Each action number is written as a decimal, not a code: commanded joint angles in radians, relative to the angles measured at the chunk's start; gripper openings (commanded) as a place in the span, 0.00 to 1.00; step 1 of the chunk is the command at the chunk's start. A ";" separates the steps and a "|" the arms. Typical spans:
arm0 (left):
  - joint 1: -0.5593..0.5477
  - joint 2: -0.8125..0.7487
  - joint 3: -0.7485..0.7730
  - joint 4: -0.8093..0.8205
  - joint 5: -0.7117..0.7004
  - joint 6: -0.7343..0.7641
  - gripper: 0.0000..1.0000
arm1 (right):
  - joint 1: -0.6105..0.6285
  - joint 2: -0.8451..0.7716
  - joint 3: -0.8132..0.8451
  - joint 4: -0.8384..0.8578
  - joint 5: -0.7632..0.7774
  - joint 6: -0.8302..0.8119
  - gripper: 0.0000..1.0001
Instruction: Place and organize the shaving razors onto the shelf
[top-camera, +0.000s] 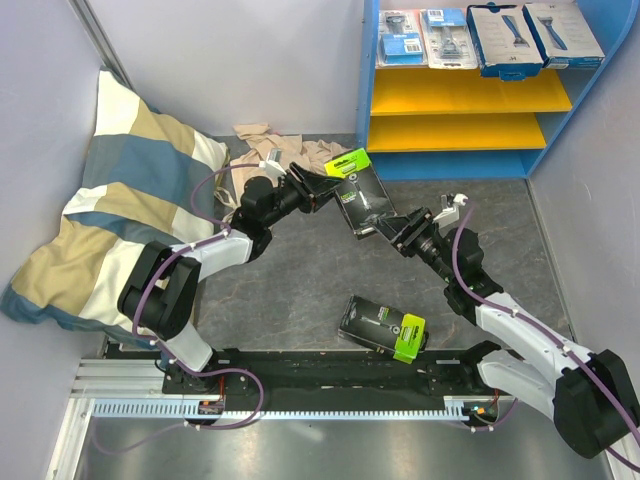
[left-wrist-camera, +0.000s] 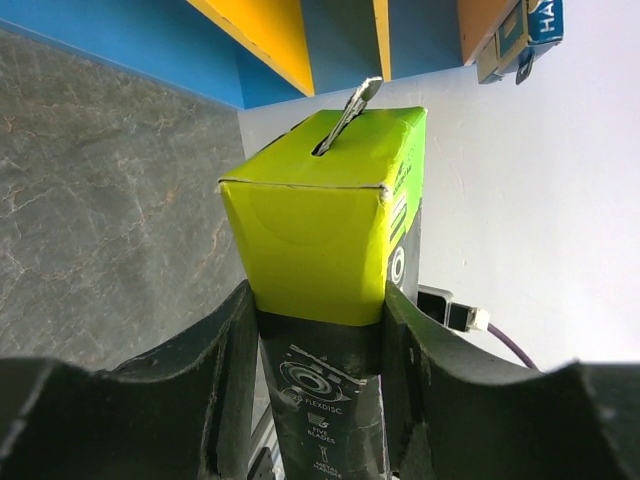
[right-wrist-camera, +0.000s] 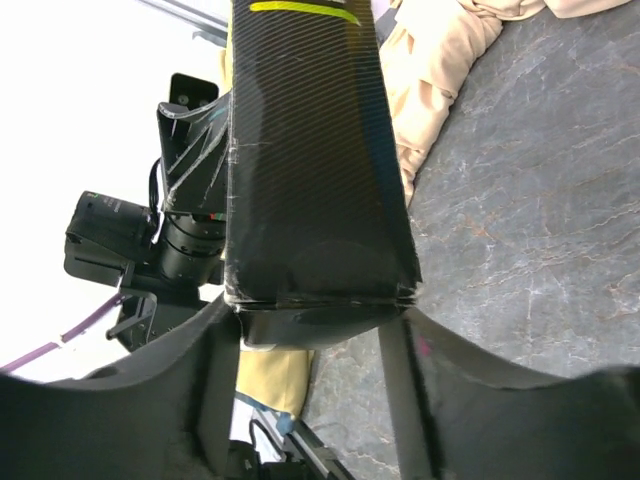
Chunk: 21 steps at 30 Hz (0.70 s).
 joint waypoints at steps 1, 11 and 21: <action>-0.005 -0.027 0.017 0.124 0.003 0.003 0.12 | 0.006 -0.008 0.024 0.051 0.014 -0.004 0.48; -0.005 -0.031 -0.026 0.164 0.036 0.040 0.57 | 0.005 -0.034 0.015 0.088 0.010 -0.013 0.23; 0.013 -0.090 -0.118 0.104 0.026 0.120 0.80 | -0.003 -0.059 0.032 0.077 0.007 -0.027 0.16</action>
